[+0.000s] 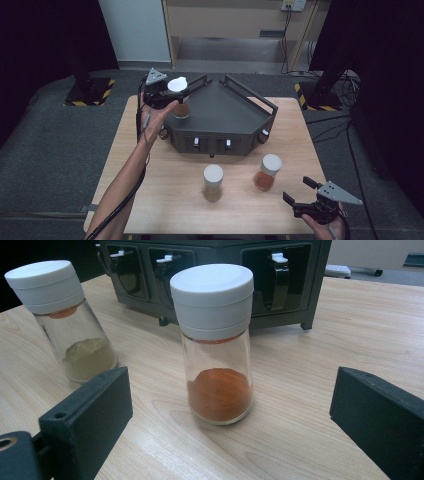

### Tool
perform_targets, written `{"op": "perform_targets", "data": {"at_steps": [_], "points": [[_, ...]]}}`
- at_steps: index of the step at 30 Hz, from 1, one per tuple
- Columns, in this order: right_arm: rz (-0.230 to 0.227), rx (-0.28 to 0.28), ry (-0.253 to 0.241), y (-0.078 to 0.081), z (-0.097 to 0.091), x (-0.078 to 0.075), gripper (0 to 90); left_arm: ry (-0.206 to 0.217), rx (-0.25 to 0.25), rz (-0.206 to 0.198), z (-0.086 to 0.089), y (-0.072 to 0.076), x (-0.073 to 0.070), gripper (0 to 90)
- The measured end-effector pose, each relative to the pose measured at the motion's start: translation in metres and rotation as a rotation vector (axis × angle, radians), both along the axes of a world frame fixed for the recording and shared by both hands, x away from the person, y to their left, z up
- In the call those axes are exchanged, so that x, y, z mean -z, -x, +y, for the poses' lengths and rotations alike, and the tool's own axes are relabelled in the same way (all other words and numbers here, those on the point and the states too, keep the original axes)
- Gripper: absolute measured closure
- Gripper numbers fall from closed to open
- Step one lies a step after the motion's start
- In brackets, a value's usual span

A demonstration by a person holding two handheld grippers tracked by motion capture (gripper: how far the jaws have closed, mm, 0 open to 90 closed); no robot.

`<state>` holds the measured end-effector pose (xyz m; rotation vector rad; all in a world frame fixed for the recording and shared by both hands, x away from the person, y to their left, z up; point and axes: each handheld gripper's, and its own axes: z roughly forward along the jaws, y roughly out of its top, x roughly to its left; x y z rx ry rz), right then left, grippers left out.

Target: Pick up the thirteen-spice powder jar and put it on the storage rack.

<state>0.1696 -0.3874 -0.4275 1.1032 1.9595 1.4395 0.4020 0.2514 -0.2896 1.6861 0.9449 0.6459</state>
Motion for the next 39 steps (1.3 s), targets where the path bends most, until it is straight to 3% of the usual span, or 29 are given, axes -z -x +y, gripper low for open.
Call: {"op": "perform_targets", "data": {"at_steps": [17,32,34,39], "points": [[-0.002,-0.005,0.001,0.0,-0.001,0.0,3.4,0.003,-0.034,0.023,-0.005,-0.005,0.018,29.9],[0.0,-0.007,-0.001,0.0,-0.001,0.0,3.3,0.009,-0.034,0.004,-0.006,-0.004,0.024,29.5],[0.0,-0.008,0.001,0.0,0.0,0.0,3.3,0.029,-0.04,-0.004,-0.006,-0.003,0.025,22.6],[0.0,-0.007,0.0,0.0,0.0,0.0,3.3,0.04,-0.038,-0.028,-0.005,0.0,0.019,15.5]]}}
